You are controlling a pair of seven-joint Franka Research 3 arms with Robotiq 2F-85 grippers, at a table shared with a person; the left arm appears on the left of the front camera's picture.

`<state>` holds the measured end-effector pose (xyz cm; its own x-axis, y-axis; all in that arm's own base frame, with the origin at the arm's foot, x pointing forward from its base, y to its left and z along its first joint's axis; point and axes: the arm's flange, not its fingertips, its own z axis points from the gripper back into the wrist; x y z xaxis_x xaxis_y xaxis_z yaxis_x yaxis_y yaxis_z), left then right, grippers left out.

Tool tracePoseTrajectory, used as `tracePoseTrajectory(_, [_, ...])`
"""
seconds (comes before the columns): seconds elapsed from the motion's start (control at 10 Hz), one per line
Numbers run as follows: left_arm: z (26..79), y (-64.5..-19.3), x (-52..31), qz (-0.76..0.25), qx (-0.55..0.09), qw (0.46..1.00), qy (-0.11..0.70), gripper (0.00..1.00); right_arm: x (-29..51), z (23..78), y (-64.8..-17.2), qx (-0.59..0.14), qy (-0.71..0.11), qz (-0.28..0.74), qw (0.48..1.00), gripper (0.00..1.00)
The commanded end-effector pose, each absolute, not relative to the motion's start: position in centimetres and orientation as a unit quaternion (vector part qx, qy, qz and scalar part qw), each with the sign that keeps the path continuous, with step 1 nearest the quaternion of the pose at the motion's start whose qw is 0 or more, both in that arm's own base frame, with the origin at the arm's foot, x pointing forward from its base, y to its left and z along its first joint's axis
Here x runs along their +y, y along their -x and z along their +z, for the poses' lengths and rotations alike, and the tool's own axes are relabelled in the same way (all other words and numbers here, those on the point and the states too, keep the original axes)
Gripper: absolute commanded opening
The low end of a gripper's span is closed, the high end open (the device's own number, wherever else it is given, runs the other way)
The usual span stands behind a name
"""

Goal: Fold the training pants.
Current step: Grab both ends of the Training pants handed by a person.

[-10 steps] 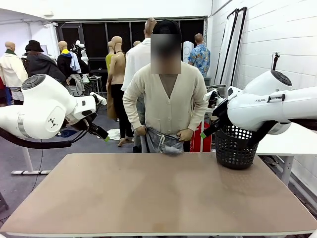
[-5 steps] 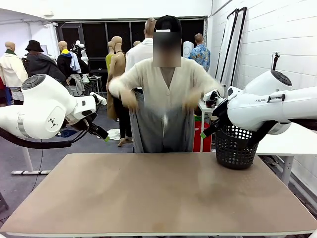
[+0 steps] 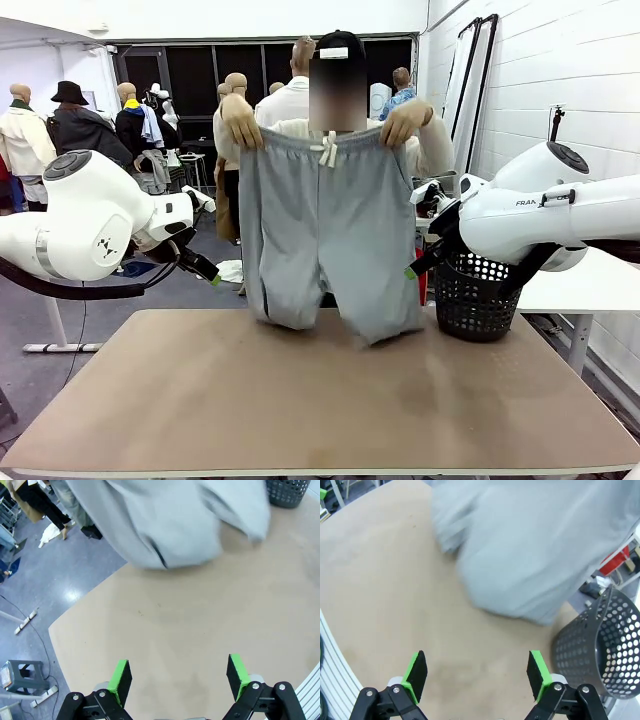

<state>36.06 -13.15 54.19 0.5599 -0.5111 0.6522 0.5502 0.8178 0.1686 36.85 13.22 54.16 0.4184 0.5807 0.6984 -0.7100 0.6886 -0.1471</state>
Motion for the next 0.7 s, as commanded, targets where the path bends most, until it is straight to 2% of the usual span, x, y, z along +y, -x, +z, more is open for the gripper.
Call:
tracePoseTrajectory(0.0, [54.23,-36.02,-13.06,-0.298,-0.359,0.884,0.023,1.0,13.23,54.02,-36.83,-0.375,-0.087,0.386,0.838,1.0])
tracePoseTrajectory(0.6, [54.23,-36.02,-13.06,-0.298,-0.359,0.884,0.023,1.0,13.23,54.02,-36.83,-0.375,-0.087,0.386,0.838,1.0])
